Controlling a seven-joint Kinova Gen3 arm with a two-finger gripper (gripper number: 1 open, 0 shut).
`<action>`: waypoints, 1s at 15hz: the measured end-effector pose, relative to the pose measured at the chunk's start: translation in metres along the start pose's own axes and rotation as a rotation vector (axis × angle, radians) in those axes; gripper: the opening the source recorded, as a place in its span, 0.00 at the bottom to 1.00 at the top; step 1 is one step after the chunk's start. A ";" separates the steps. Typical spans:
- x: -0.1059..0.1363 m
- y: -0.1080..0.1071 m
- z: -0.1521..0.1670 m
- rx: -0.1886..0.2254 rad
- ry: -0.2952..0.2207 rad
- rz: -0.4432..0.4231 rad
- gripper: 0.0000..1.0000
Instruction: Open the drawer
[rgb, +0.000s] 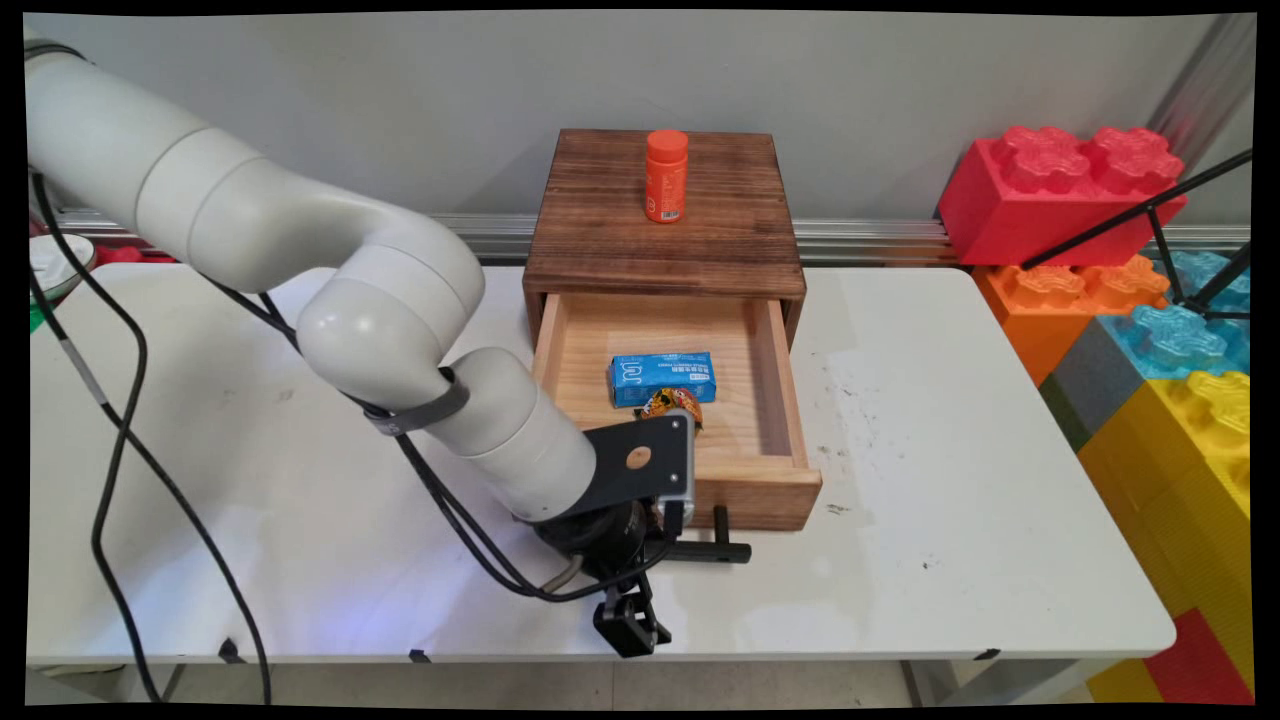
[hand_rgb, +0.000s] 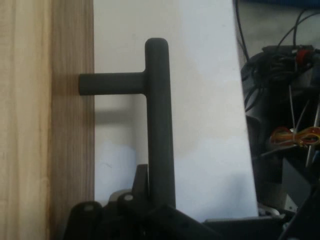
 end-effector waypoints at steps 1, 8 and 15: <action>0.000 0.003 0.000 -0.002 0.001 0.000 1.00; -0.001 0.015 -0.003 -0.013 0.006 -0.001 1.00; -0.001 0.023 -0.006 -0.021 0.014 -0.004 1.00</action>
